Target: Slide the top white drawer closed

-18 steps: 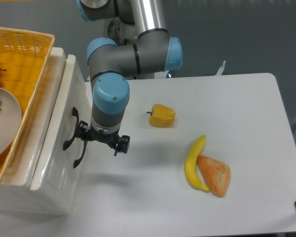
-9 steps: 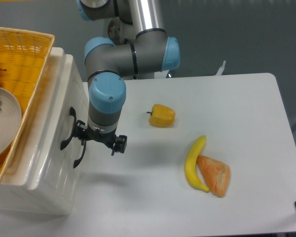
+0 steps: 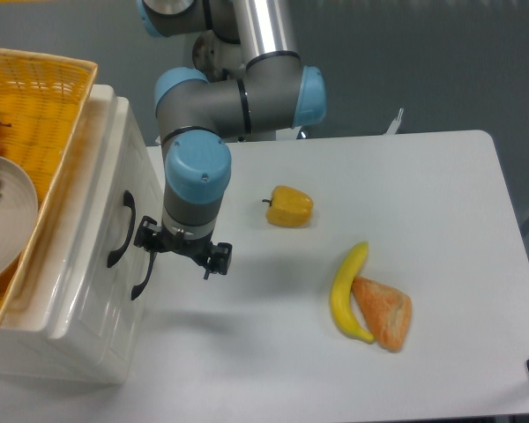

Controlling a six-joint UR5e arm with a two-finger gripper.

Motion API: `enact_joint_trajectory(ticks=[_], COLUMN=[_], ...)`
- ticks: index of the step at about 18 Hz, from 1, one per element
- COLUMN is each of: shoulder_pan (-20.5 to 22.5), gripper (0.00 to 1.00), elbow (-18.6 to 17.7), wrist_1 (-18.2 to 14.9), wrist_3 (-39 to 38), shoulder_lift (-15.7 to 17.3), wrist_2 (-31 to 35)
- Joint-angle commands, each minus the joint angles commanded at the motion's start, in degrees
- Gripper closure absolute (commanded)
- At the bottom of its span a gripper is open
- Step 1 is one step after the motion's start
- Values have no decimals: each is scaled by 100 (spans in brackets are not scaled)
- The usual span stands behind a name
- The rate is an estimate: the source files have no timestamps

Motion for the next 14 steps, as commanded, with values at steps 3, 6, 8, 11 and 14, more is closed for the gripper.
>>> enact_joint_trajectory(ticks=[3, 6, 8, 11, 14], shoulder_pan=[140, 255, 316, 326, 343], gripper=[0, 0, 0, 0, 0], elbow=[0, 9, 17, 114, 123], wrist_1=[0, 0, 18, 9, 9], wrist_3=[290, 817, 941, 1413, 2073], shoulder_lift=[26, 44, 26, -44, -35], wrist_2=[79, 88, 114, 806, 1221])
